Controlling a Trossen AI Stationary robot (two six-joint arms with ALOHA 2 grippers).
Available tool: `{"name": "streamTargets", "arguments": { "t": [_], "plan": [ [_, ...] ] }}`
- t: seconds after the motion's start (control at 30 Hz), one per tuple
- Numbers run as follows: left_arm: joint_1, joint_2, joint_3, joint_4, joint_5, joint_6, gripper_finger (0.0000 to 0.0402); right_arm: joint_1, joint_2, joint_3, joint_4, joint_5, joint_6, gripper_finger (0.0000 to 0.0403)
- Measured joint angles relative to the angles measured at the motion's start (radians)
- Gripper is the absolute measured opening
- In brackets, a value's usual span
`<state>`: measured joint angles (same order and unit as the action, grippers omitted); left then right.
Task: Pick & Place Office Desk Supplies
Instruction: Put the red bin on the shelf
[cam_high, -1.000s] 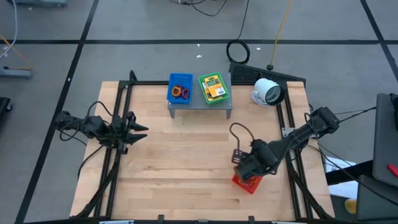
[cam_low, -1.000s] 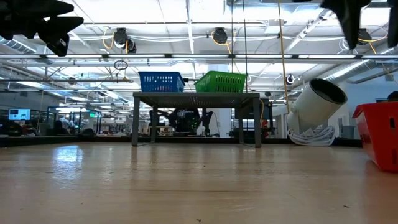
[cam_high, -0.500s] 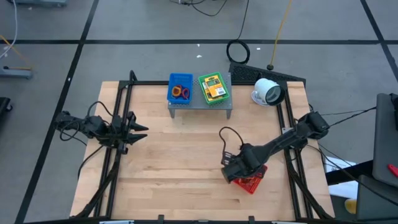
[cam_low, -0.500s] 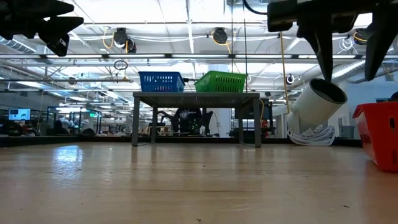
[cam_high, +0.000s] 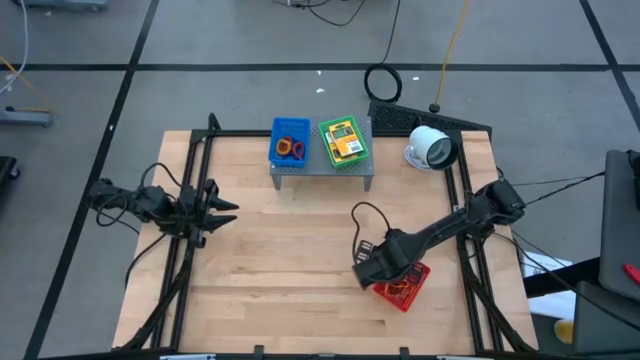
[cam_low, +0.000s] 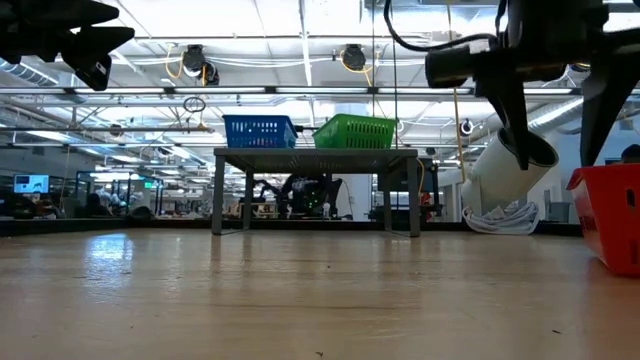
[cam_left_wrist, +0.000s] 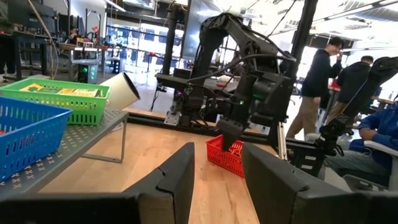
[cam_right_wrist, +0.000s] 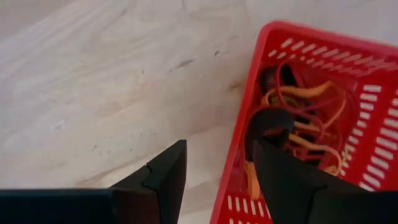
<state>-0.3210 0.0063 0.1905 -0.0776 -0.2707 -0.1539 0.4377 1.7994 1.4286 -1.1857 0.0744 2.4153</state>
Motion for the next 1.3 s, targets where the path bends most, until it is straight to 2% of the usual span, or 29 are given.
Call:
{"name": "streamTargets", "arguments": {
  "t": [0.83, 1.0, 1.3],
  "plan": [
    [0.0, 0.0, 0.0, 0.0, 0.0, 0.0, 0.0141, -0.013, 0.0, -0.19, 0.21, -0.024, -0.02, 0.0166],
    [0.0, 0.0, 0.0, 0.0, 0.0, 0.0, 0.0141, -0.013, 0.0, -0.193, 0.222, -0.023, -0.037, 0.0126],
    [0.0, 0.0, 0.0, 0.0, 0.0, 0.0, 0.0141, -0.012, -0.009, -0.193, 0.222, 0.008, -0.083, 0.0019]
  ]
}}
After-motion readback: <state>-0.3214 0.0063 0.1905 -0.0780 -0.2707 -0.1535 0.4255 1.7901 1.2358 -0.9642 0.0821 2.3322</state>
